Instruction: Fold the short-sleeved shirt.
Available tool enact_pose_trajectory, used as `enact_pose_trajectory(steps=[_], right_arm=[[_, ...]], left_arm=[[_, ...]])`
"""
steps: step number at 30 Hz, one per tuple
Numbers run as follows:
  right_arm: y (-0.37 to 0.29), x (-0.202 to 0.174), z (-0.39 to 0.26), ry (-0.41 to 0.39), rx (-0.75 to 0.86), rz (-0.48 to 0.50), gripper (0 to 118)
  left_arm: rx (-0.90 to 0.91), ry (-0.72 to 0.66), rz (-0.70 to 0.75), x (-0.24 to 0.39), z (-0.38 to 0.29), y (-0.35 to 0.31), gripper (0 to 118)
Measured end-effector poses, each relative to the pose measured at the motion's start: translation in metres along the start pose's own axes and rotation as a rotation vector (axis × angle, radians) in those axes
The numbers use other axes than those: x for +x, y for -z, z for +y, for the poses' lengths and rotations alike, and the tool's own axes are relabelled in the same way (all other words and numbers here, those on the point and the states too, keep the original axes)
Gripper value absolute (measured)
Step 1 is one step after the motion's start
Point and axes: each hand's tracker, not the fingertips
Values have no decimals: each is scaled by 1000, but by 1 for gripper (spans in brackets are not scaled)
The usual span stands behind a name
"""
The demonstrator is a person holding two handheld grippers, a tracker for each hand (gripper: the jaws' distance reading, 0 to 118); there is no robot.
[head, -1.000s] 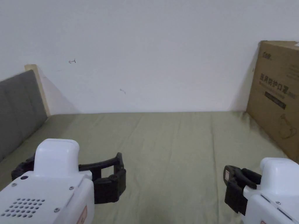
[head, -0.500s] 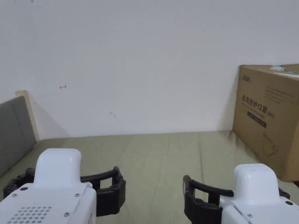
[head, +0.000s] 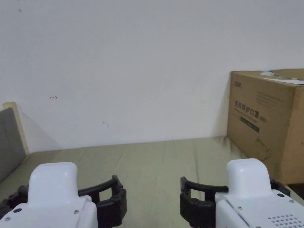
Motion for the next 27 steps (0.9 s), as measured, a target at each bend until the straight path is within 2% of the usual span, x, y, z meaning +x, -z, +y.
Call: enact_pose_trajectory(steps=[4,11,19,27], right_arm=[[3,-2,-1,-13,-19,-6,118],[5,-4,-3,-35,-29,-14,118],[5,-2,0,-10,-28,-18,118],[4,-2,0,-15,-29,-17,118]], left_arm=[[-23,-30,-47,-4,0,2,118],[1,-19,-44,-4,-1,2,118],[7,20,-47,2,-8,-1,118],[14,-9,-48,-3,-8,-2,118]])
